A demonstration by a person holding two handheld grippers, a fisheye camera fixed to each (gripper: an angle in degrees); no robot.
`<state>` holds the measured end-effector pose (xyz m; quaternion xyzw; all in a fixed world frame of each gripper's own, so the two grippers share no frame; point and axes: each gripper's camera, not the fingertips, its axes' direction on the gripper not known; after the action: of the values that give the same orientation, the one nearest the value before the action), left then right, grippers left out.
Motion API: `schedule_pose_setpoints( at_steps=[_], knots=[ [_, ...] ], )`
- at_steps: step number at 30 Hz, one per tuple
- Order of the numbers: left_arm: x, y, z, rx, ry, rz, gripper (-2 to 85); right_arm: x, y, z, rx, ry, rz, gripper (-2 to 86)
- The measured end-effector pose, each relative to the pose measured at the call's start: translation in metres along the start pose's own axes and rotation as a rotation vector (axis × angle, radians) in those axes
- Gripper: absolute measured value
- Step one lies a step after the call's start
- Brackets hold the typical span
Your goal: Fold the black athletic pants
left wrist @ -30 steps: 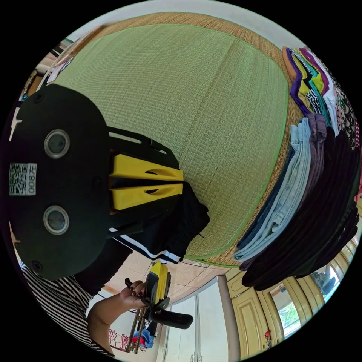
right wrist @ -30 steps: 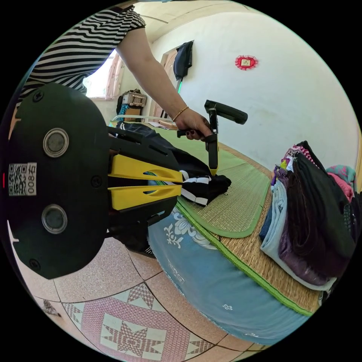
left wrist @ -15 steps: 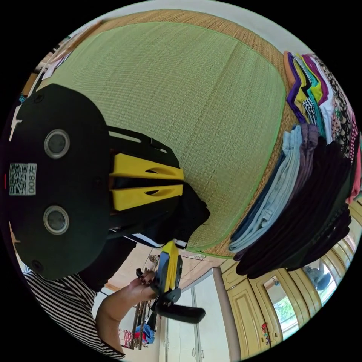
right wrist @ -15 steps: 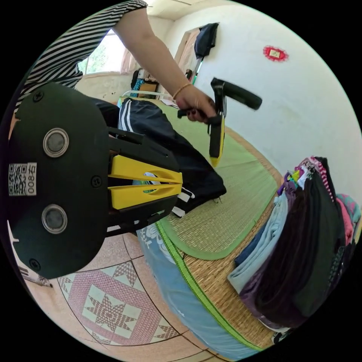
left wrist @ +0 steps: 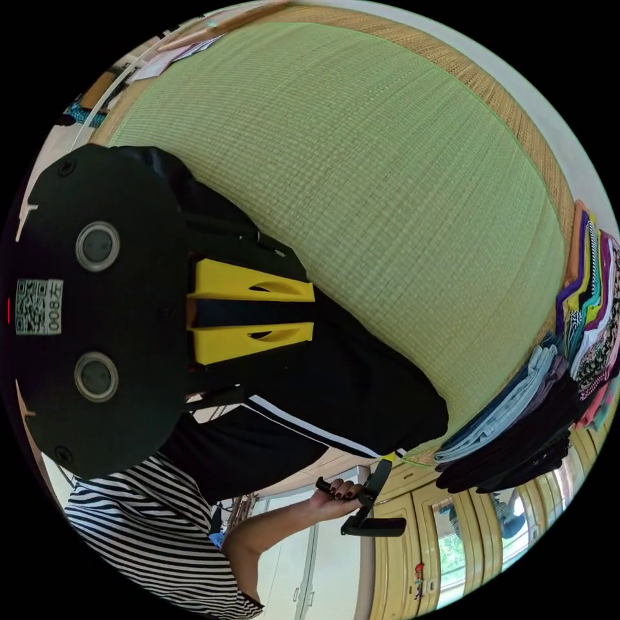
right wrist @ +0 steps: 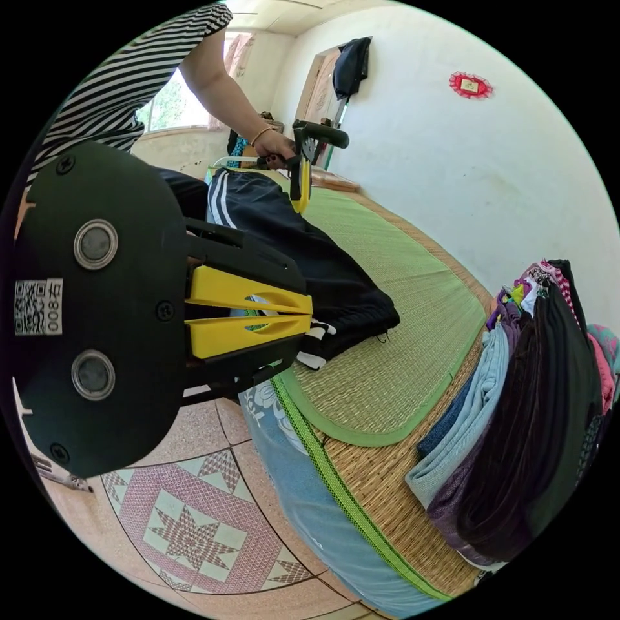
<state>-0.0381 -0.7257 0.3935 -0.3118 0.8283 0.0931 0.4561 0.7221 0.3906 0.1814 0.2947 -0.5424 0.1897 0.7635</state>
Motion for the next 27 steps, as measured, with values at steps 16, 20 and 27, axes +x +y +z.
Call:
schedule_pose_setpoints(
  at_steps=[16, 20, 27],
  knots=[
    [-0.016, 0.161, -0.082, 0.236, -0.114, -0.048, 0.4, -0.080, -0.022, 0.051, -0.019, 0.162, -0.126, 0.0],
    [-0.030, 0.200, -0.099, 0.298, -0.148, -0.104, 0.4, -0.119, -0.035, 0.080, -0.037, 0.114, -0.224, 0.0],
    [-0.057, 0.244, -0.112, 0.302, -0.101, -0.135, 0.8, -0.135, -0.048, 0.113, -0.054, 0.154, -0.236, 0.1]
  ],
)
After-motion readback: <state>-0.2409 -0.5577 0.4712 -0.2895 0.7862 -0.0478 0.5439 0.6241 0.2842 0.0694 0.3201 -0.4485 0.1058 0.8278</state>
